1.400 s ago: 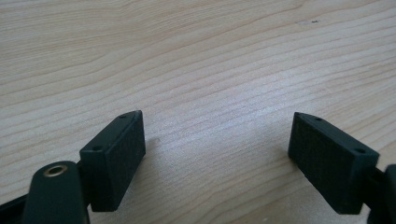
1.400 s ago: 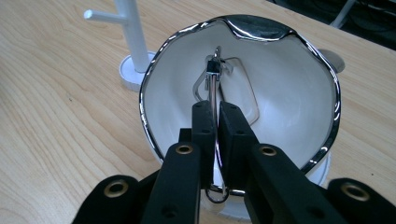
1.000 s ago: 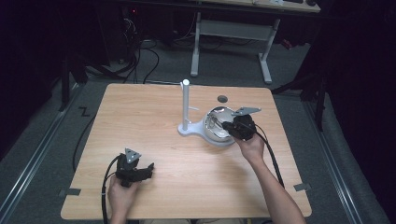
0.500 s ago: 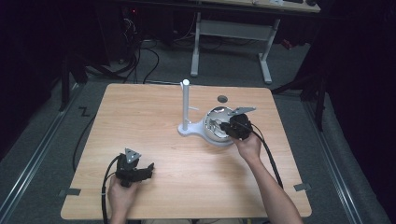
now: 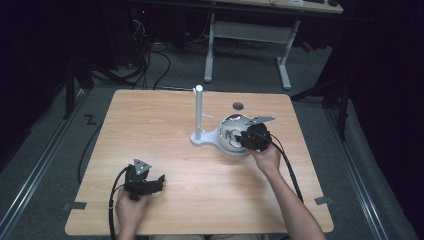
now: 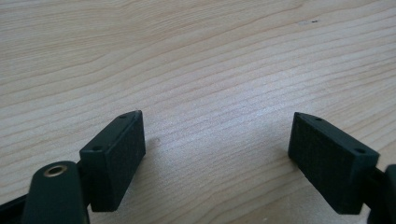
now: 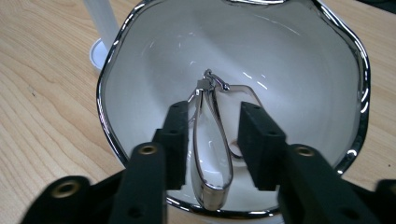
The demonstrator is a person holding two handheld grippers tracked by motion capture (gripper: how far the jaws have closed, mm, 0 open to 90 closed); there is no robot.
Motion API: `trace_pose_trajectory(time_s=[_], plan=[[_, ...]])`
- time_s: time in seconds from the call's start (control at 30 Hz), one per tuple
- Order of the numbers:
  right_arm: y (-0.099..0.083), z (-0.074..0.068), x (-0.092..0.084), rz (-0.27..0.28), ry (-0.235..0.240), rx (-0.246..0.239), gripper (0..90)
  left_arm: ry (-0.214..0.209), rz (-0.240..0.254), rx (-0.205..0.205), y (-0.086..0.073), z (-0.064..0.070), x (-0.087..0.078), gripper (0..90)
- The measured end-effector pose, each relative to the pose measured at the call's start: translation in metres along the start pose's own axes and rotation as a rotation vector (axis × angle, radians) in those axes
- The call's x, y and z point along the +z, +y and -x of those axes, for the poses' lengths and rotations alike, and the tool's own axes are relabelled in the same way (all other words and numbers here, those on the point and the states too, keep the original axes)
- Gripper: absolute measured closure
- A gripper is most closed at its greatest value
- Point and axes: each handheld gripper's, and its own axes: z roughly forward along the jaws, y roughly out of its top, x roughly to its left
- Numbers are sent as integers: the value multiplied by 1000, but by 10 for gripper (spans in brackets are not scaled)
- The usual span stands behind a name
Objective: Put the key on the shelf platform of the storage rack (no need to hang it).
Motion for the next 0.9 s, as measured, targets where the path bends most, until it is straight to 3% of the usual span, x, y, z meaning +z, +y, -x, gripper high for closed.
trace_pose_trajectory(time_s=[0.2,0.9], plan=[[0,5,-10,43,-8,23,552,0,1,-1,0,0,0,190],[-7,22,-47,112,-61,72,521,0,1,-1,0,0,0,191]])
